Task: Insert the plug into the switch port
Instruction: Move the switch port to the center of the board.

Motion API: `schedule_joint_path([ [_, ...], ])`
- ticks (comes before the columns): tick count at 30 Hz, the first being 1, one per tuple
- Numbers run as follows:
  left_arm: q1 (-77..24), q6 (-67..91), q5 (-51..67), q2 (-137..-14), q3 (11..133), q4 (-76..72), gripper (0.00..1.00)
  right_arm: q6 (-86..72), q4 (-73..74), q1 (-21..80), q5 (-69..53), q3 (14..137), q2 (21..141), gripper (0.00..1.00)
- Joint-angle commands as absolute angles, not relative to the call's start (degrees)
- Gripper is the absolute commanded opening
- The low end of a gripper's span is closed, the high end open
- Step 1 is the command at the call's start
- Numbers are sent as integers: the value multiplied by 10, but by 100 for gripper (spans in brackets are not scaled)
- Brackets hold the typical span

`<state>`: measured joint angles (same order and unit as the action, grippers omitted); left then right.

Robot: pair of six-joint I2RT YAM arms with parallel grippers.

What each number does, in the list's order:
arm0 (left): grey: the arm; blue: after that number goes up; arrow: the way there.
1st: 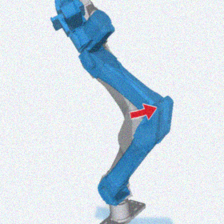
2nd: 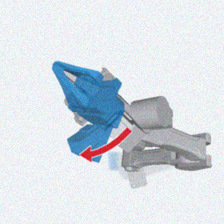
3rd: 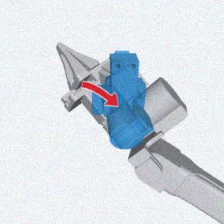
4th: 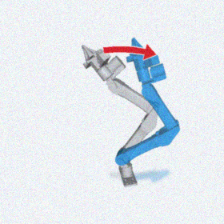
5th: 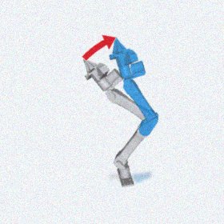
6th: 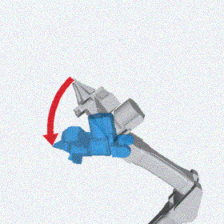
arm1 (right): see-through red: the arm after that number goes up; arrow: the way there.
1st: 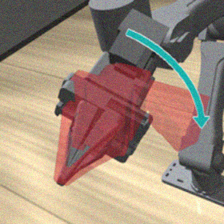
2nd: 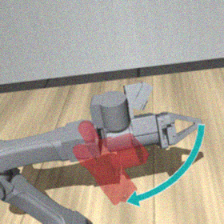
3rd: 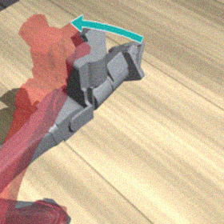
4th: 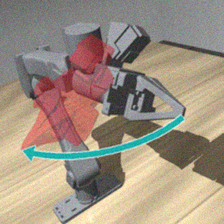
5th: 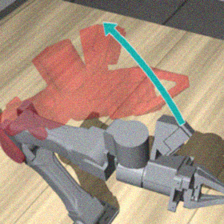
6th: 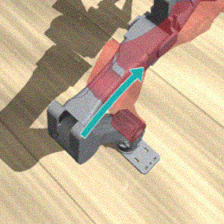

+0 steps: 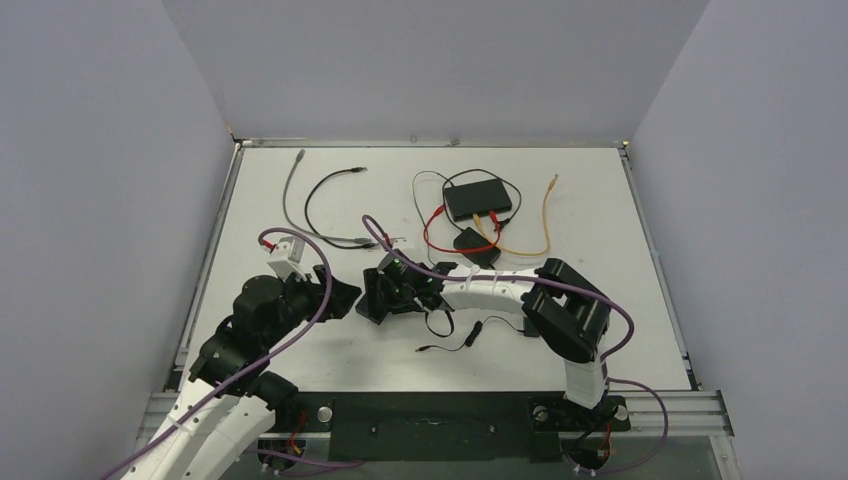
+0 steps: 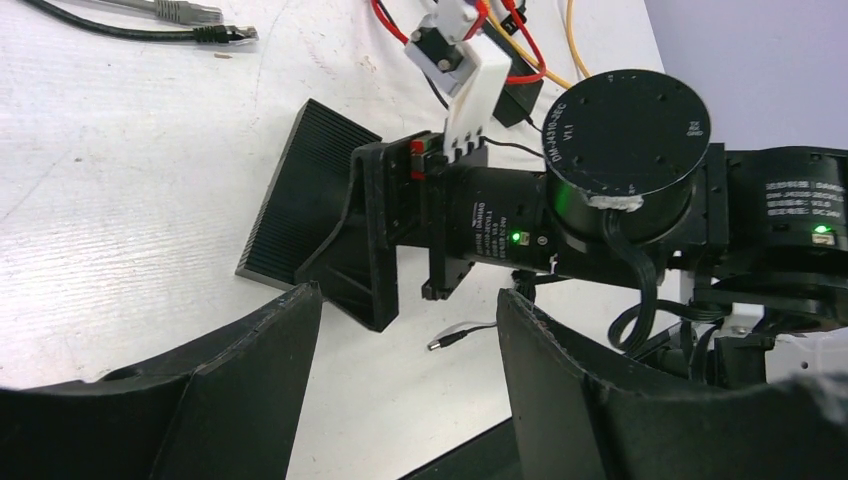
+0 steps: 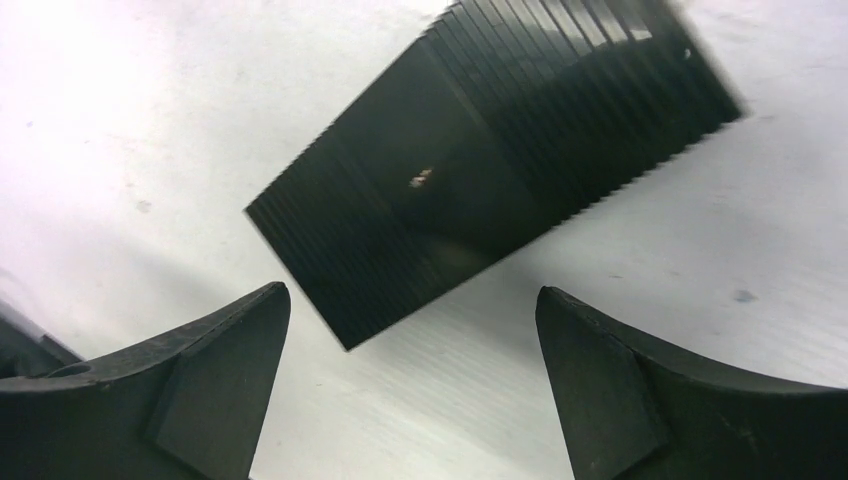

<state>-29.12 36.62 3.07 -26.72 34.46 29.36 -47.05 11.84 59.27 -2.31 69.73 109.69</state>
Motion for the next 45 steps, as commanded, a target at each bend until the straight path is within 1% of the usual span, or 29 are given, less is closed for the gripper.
schedule_joint_path([
  [1, -287, 362, 9, -265, 364, 288, 63, -425, 161, 578, 47, 720, 1033, 89],
  [6, -287, 373, 10, -275, 351, 267, 63, -364, 195, 567, 97, 732, 1007, 90],
  [12, -287, 388, 10, -305, 332, 242, 63, -305, 193, 537, 64, 752, 1011, 88],
  [16, -287, 394, 5, -321, 320, 225, 63, -284, 190, 513, 29, 784, 1036, 85],
  [21, -286, 404, -10, -341, 311, 206, 62, -269, 189, 497, -3, 837, 1077, 84],
  [28, -280, 419, -18, -366, 298, 190, 62, -262, 229, 482, -28, 922, 1155, 80],
  [38, -272, 454, -3, -383, 269, 170, 62, -264, 246, 479, -63, 982, 1236, 75],
  [45, -269, 469, 25, -367, 244, 173, 62, -268, 256, 481, -72, 970, 1254, 74],
])
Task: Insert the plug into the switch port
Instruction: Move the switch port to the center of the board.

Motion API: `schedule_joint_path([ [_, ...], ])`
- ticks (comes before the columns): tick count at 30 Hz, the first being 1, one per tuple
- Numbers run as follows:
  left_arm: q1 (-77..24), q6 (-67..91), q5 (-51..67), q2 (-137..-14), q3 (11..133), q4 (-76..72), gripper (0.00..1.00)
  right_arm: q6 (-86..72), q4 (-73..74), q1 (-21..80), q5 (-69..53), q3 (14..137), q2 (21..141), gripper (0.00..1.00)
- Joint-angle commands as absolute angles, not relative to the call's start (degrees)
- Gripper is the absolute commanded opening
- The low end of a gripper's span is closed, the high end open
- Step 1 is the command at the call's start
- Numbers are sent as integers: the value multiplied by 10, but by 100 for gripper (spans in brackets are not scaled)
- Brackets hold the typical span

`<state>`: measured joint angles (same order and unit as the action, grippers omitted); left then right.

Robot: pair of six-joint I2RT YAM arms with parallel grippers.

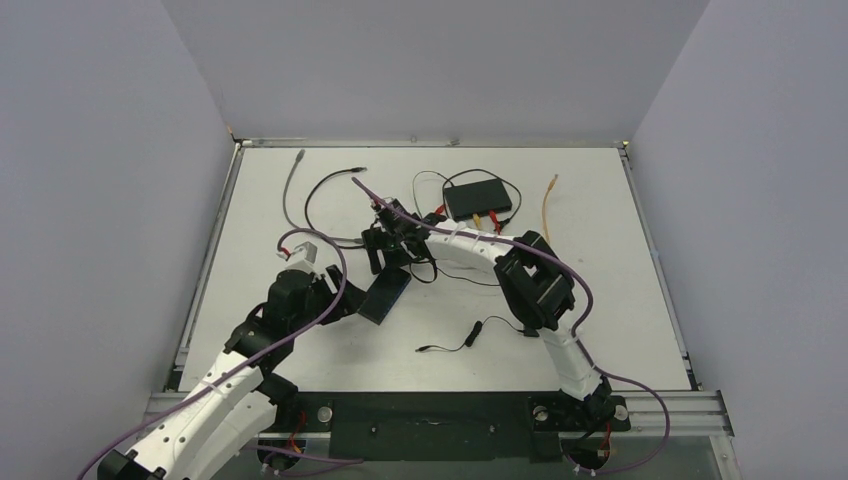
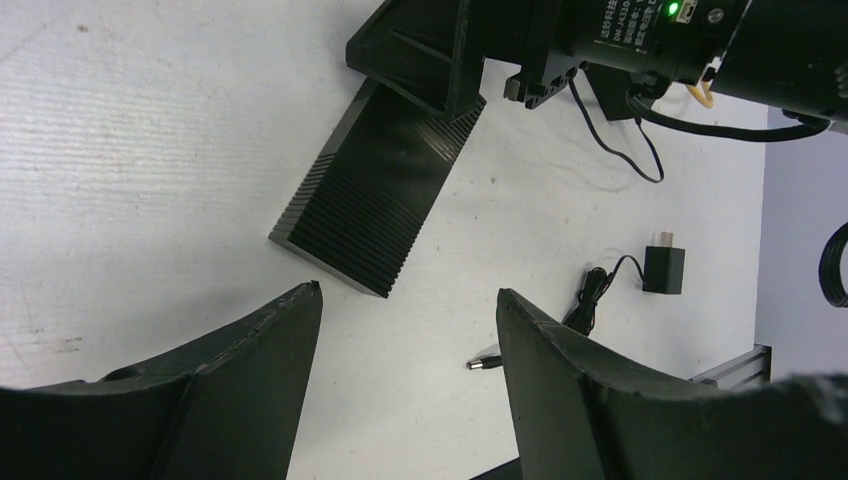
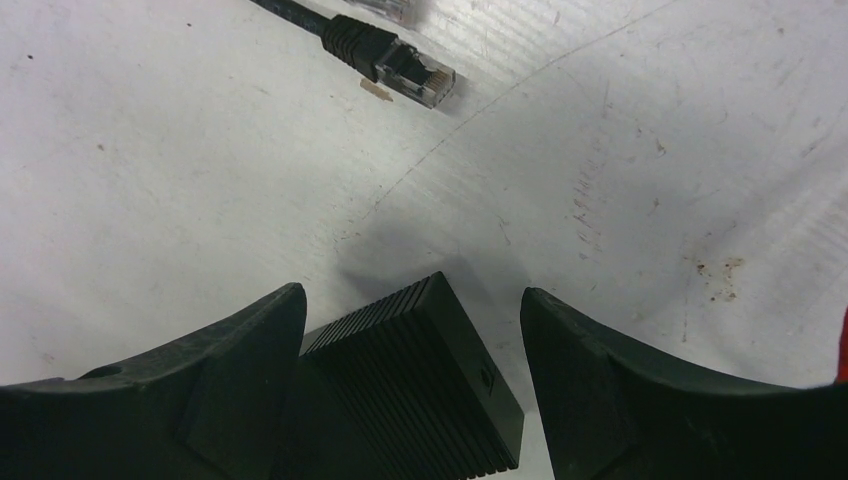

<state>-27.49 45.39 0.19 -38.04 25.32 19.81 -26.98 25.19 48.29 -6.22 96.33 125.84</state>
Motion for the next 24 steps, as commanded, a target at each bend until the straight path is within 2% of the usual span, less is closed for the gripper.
schedule_joint_path([
  [1, -269, 471, 27, -365, 241, 174, 62, -269, 254, 483, -71, 964, 1252, 74],
  [13, -268, 457, 35, -344, 247, 201, 62, -319, 168, 531, -45, 797, 1157, 75],
  [24, -267, 445, 32, -329, 254, 216, 62, -382, 122, 573, 8, 671, 1024, 75],
])
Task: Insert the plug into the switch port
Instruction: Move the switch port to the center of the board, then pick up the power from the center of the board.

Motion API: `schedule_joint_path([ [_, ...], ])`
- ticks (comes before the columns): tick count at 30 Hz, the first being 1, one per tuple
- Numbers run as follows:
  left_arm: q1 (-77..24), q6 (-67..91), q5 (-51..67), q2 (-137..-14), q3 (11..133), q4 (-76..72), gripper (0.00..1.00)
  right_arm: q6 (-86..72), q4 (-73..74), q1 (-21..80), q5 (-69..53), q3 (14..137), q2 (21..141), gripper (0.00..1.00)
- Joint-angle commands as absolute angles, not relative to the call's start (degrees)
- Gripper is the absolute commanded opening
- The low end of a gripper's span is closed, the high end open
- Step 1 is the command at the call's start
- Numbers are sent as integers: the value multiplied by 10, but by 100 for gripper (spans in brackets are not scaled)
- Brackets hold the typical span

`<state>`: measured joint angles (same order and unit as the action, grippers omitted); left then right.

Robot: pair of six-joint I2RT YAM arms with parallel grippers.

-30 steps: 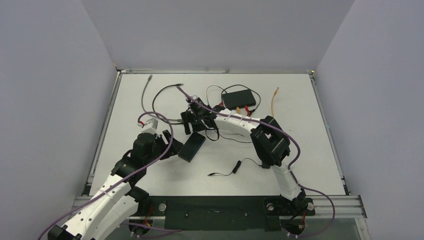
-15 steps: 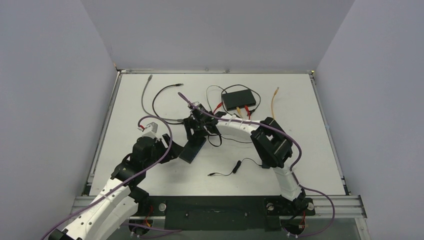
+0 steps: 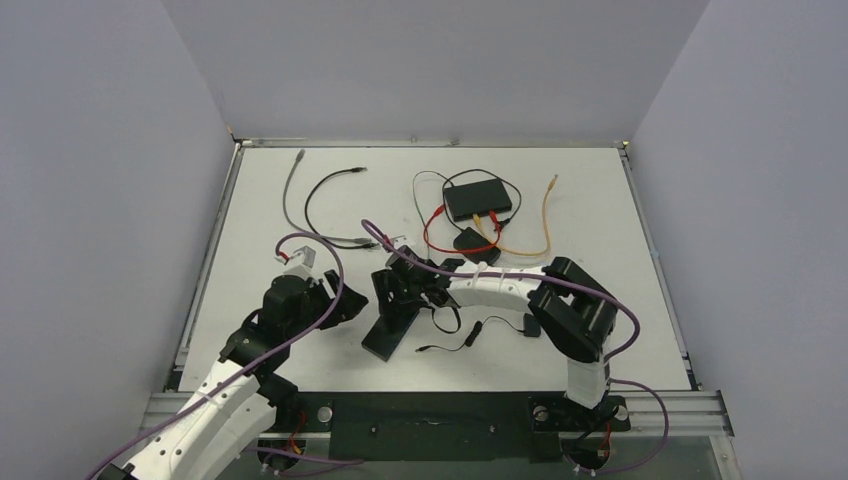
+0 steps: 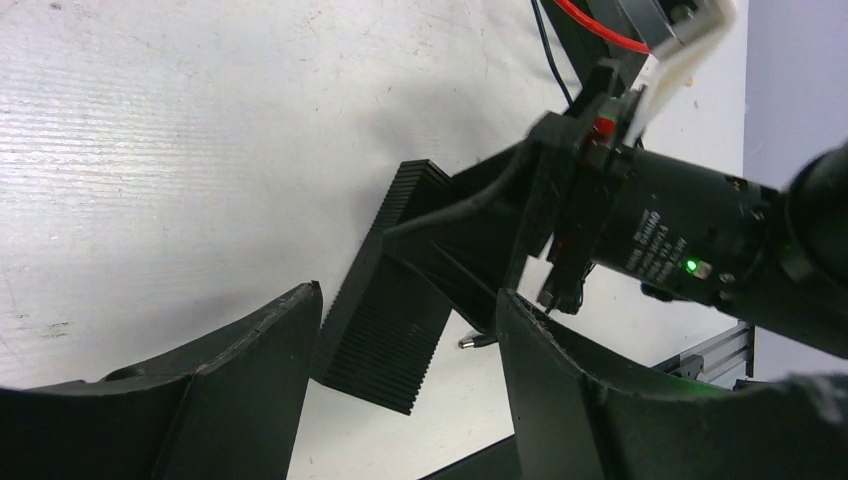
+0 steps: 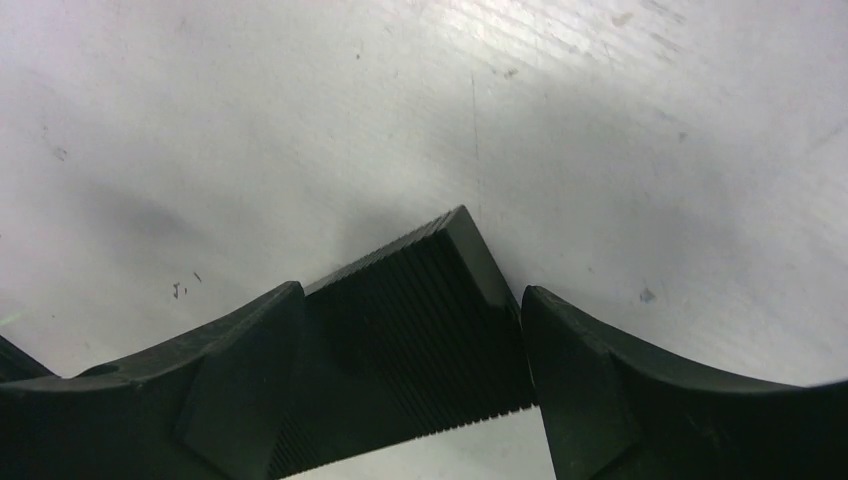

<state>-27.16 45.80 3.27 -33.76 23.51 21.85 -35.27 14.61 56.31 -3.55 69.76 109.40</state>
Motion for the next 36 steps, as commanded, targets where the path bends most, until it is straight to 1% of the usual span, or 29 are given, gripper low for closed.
schedule_joint_path([
  [1, -267, 445, 32, -330, 254, 214, 62, -381, 121, 574, 31, 656, 999, 76],
  [5, -267, 439, 55, -340, 253, 200, 62, -319, 131, 586, 90, 619, 908, 77],
  [8, -267, 424, 80, -360, 255, 188, 63, -272, 149, 605, 149, 580, 825, 82],
  [10, -267, 415, 90, -373, 258, 187, 64, -239, 151, 618, 164, 550, 770, 85],
  [11, -267, 412, 92, -377, 260, 187, 64, -211, 148, 621, 166, 538, 753, 87],
  [12, -267, 411, 92, -382, 260, 185, 65, -198, 144, 625, 163, 516, 714, 91],
  [16, -266, 411, 78, -387, 258, 177, 65, -131, 126, 632, 156, 457, 616, 93],
  [18, -266, 412, 75, -390, 254, 170, 65, -102, 135, 631, 153, 448, 592, 94],
  [20, -266, 413, 75, -393, 251, 161, 65, -77, 143, 629, 144, 441, 586, 97],
  [22, -266, 414, 77, -398, 248, 154, 65, -49, 157, 627, 124, 443, 595, 96],
  [24, -265, 412, 80, -403, 247, 148, 65, -34, 174, 627, 101, 453, 614, 94],
  [25, -265, 412, 81, -404, 246, 145, 65, -31, 185, 627, 91, 462, 628, 91],
  [27, -265, 410, 84, -405, 242, 138, 65, -15, 198, 635, 88, 475, 651, 86],
  [29, -265, 409, 87, -405, 236, 132, 65, 18, 209, 661, 101, 481, 666, 84],
  [31, -265, 407, 92, -403, 229, 128, 65, 67, 203, 695, 110, 472, 667, 83],
  [36, -265, 405, 100, -403, 217, 114, 65, 144, 224, 710, 50, 478, 675, 83],
])
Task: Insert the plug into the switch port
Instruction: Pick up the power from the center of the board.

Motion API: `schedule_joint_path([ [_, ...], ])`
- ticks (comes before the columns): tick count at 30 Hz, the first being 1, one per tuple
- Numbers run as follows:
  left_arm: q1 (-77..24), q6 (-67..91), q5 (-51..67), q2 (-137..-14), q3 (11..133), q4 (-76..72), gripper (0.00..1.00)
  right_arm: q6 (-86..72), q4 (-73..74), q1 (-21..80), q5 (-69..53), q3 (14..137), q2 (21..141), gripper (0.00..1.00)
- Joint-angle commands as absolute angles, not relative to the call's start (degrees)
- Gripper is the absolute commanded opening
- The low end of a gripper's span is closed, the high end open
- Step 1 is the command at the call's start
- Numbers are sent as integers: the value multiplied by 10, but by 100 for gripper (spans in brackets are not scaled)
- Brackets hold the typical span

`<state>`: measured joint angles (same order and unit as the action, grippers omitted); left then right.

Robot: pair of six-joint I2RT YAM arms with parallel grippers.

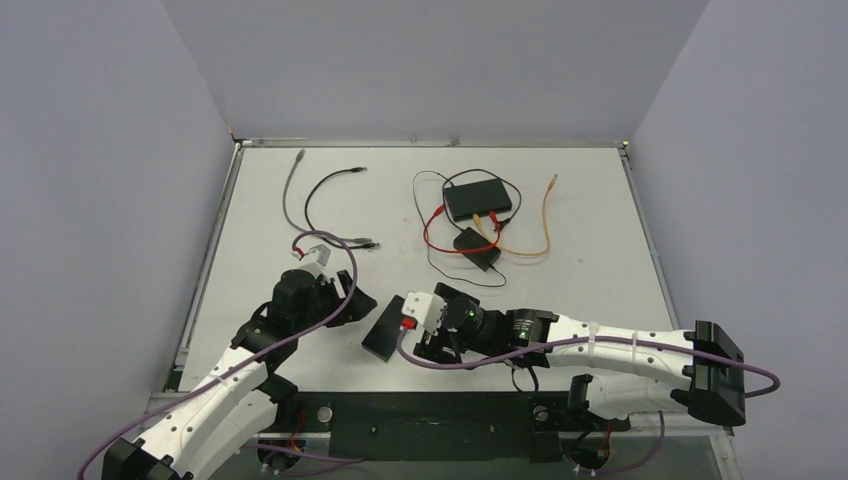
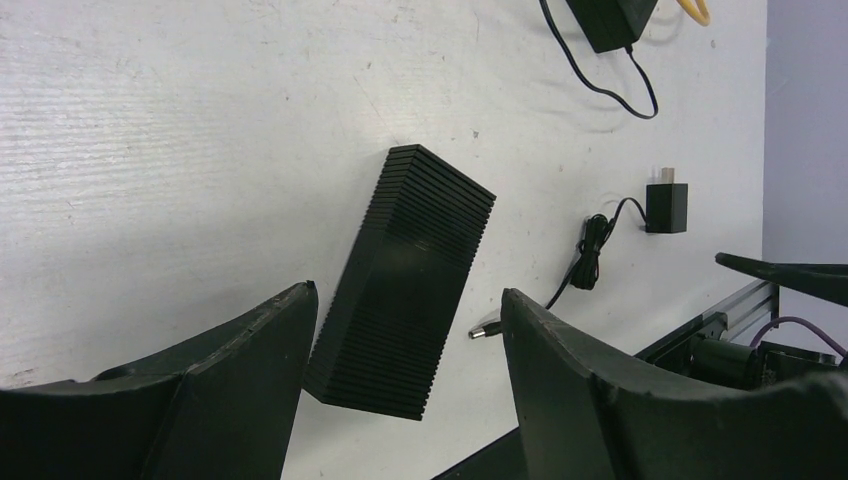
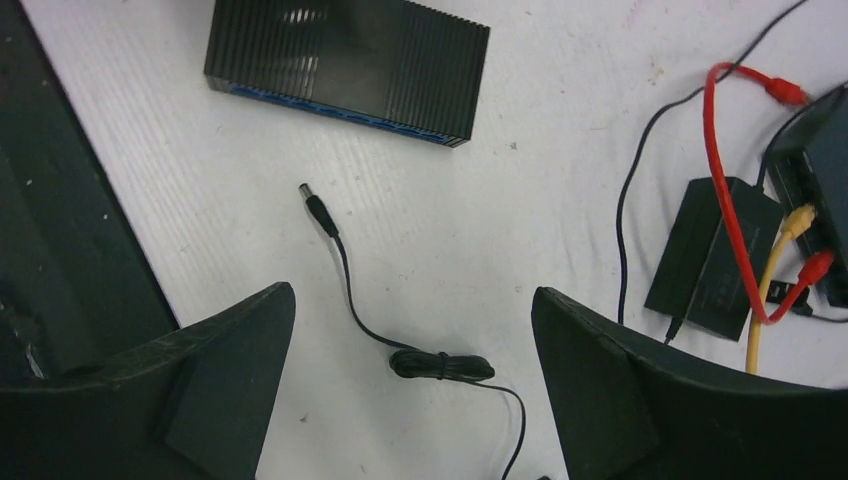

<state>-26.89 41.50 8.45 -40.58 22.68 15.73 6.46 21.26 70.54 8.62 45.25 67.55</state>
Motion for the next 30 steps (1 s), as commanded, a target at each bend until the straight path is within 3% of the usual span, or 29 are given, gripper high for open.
schedule_joint_path([
  [1, -265, 405, 101, -403, 213, 108, 65, 161, 226, 710, 44, 477, 680, 84],
  [4, -264, 406, 105, -403, 208, 95, 65, 215, 238, 712, -15, 464, 688, 84],
  [16, -263, 404, 127, -404, 187, 60, 65, 329, 240, 706, -59, 496, 797, 76],
  [30, -265, 407, 143, -380, 175, 51, 65, 372, 258, 672, -155, 548, 880, 59],
])
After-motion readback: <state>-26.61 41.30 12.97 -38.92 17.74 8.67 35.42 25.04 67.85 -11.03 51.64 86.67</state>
